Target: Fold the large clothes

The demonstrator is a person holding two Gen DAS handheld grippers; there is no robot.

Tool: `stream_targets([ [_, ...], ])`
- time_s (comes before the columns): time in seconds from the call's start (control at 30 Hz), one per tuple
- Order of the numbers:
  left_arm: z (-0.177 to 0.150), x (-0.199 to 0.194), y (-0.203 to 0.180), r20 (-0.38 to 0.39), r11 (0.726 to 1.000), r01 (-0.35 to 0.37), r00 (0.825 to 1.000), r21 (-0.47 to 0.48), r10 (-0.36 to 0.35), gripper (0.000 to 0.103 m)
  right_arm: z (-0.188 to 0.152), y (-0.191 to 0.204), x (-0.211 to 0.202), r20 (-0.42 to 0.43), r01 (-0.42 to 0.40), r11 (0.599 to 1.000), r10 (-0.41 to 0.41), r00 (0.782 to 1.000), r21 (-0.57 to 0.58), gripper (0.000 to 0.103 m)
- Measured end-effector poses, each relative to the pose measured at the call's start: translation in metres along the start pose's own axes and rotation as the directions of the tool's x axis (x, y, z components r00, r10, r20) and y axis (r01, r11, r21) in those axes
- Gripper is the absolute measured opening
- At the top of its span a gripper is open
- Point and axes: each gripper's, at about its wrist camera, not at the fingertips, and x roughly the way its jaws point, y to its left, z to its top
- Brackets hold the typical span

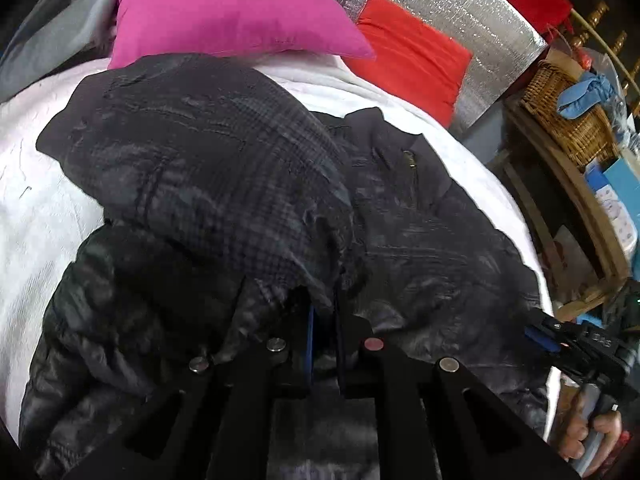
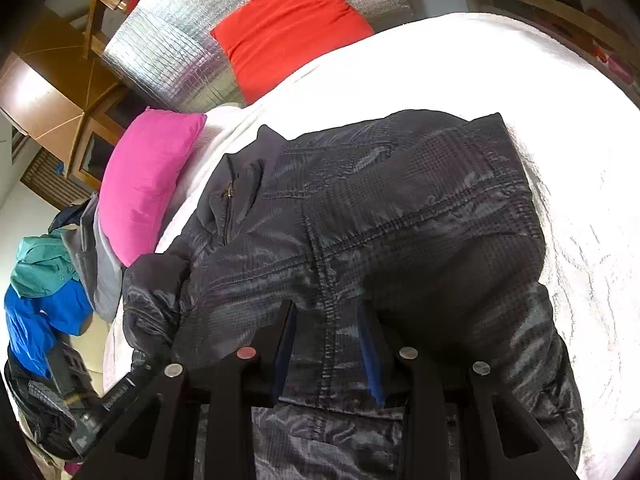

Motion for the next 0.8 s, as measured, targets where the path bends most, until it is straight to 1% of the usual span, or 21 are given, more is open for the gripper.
stream_targets([
  [0.03,0.001,-0.007,0.000,-0.016,1.000,0.018,1.000,-0.003,-0.018,0.015,0.000,0.000,-0.001,-0.001,-0.003,1.000,0.003,1.000,0.003,0.035],
  [0.07,-0.001,-0.016,0.001,-0.034,0.999,0.044,0.998,-0.008,-0.044,0.030,0.001,-0.001,-0.002,-0.001,-0.010,1.000,0.010,1.000,0.008,0.035],
  [0.1,0.000,-0.026,0.004,-0.052,0.996,0.085,0.995,-0.024,-0.086,0.040,0.001,-0.002,-0.003,0.001,-0.016,1.000,0.016,1.000,0.012,0.036],
  [0.13,0.001,-0.039,0.009,-0.042,0.991,0.128,0.991,-0.046,-0.130,0.055,0.000,-0.002,-0.004,0.001,-0.018,1.000,0.018,1.000,0.015,0.036],
  [0.17,0.003,-0.055,0.016,-0.003,0.986,0.153,0.988,-0.063,-0.154,0.065,0.000,-0.002,-0.004,0.000,-0.017,1.000,0.017,1.000,0.017,0.036],
  [0.23,0.006,-0.078,0.031,0.072,0.984,0.162,0.985,-0.077,-0.157,0.075,-0.002,-0.001,-0.004,-0.006,-0.020,1.000,0.020,1.000,0.018,0.036],
  [0.3,0.013,-0.096,0.057,0.133,0.978,0.165,0.980,-0.128,-0.148,0.077,-0.003,0.001,-0.003,-0.006,-0.025,1.000,0.025,1.000,0.018,0.036],
  [0.33,0.020,-0.100,0.074,0.164,0.970,0.167,0.977,-0.180,-0.137,0.078,-0.004,0.002,-0.003,-0.006,-0.026,1.000,0.026,1.000,0.016,0.036],
  [0.37,0.026,-0.099,0.089,0.179,0.959,0.169,0.975,-0.227,-0.129,0.078,-0.005,0.004,-0.002,-0.007,-0.028,1.000,0.028,1.000,0.013,0.036],
  [0.4,0.031,-0.095,0.106,0.184,0.942,0.174,0.975,-0.287,-0.124,0.078,-0.006,0.006,0.000,-0.009,-0.029,1.000,0.029,1.000,0.011,0.036],
  [0.47,0.044,-0.073,0.130,0.163,0.905,0.181,0.979,-0.386,-0.126,0.078,-0.007,0.009,0.004,-0.016,-0.029,1.000,0.029,0.999,0.008,0.036],
  [0.53,0.057,-0.047,0.148,0.142,0.865,0.206,0.977,-0.457,-0.158,0.078,-0.009,0.013,0.008,-0.024,-0.030,1.000,0.030,0.999,0.005,0.036],
  [0.6,0.062,-0.027,0.162,0.127,0.830,0.222,0.975,-0.512,-0.183,0.078,-0.009,0.015,0.012,-0.029,-0.028,1.000,0.028,0.999,0.002,0.036],
  [0.67,0.066,-0.010,0.169,0.141,0.796,0.240,0.971,-0.556,-0.194,0.078,-0.009,0.016,0.014,-0.034,-0.028,1.000,0.028,0.999,-0.002,0.036],
  [0.73,0.073,0.003,0.172,0.151,0.786,0.250,0.968,-0.565,-0.200,0.077,-0.008,0.016,0.016,-0.036,-0.022,1.000,0.022,0.999,-0.012,0.036],
  [0.8,0.076,0.009,0.173,0.176,0.779,0.266,0.964,-0.567,-0.201,0.077,-0.007,0.015,0.017,-0.035,-0.014,1.000,0.014,0.999,-0.015,0.036],
])
